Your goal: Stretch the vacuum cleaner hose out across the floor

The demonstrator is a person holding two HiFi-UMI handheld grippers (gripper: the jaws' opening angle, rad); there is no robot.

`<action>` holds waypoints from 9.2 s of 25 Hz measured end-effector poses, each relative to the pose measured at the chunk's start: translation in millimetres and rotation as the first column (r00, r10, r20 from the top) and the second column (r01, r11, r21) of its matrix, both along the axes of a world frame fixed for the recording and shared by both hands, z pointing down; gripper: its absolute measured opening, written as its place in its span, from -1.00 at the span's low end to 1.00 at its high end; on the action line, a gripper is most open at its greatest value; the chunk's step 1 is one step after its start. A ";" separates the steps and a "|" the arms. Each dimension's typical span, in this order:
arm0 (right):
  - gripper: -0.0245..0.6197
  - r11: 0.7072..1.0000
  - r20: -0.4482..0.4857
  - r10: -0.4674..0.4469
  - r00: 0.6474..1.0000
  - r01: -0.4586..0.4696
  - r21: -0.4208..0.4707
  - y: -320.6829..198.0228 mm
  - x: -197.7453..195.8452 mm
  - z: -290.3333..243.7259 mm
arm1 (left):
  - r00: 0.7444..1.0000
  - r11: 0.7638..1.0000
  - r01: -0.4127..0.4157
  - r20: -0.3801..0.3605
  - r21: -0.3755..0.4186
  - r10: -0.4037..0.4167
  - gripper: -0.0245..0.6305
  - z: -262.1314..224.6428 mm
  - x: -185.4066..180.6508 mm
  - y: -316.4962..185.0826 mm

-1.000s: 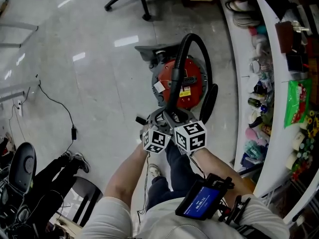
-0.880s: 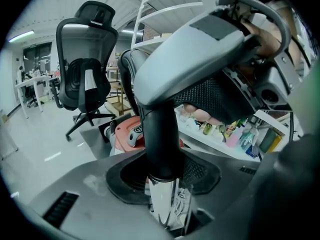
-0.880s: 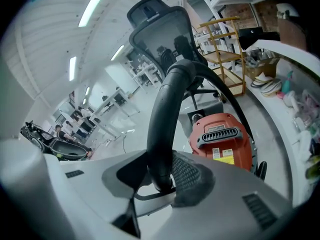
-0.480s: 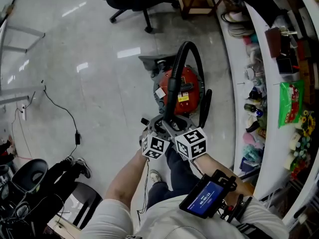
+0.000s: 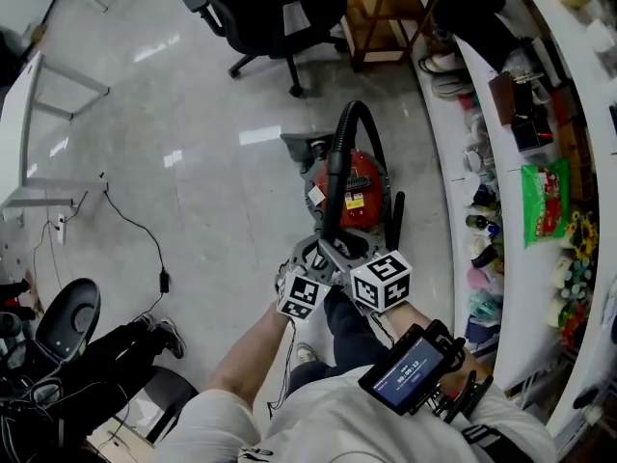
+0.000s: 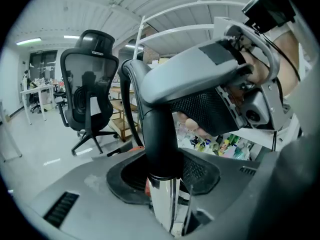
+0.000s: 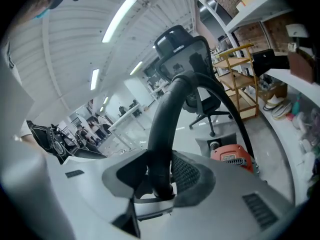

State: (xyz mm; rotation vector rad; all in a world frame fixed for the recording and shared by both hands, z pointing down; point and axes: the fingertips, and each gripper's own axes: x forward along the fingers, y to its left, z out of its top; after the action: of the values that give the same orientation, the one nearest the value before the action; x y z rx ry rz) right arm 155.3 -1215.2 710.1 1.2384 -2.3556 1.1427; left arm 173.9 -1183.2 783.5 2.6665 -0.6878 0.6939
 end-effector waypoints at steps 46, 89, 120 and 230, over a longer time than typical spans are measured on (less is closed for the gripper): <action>-0.32 0.908 0.100 -0.093 0.991 0.043 0.418 72.8 -30.1 -279.2 | 0.979 0.964 -0.030 -0.185 0.266 0.081 -0.45 -274.4 -31.1 77.9; -0.34 0.839 0.063 0.275 0.959 -0.272 0.471 401.8 -97.0 -276.2 | 0.911 0.886 -0.310 -0.158 0.345 0.380 -0.45 -269.1 -107.3 404.5; -0.37 0.655 0.089 0.649 0.756 -0.614 0.440 708.5 60.4 -269.7 | 0.709 0.699 -0.641 -0.106 0.317 0.697 -0.45 -262.4 33.8 711.5; -0.49 -0.002 -0.046 0.999 -0.027 -0.879 0.476 1692.6 64.3 -247.9 | -0.011 0.017 -0.983 -0.152 0.182 0.988 -0.36 -242.1 9.7 1704.9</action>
State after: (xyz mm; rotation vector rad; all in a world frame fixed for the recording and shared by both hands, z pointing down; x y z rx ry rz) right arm 219.6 477.4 462.1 3.1542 -0.9836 0.4826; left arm 183.6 521.7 541.4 2.7528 1.6100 0.5253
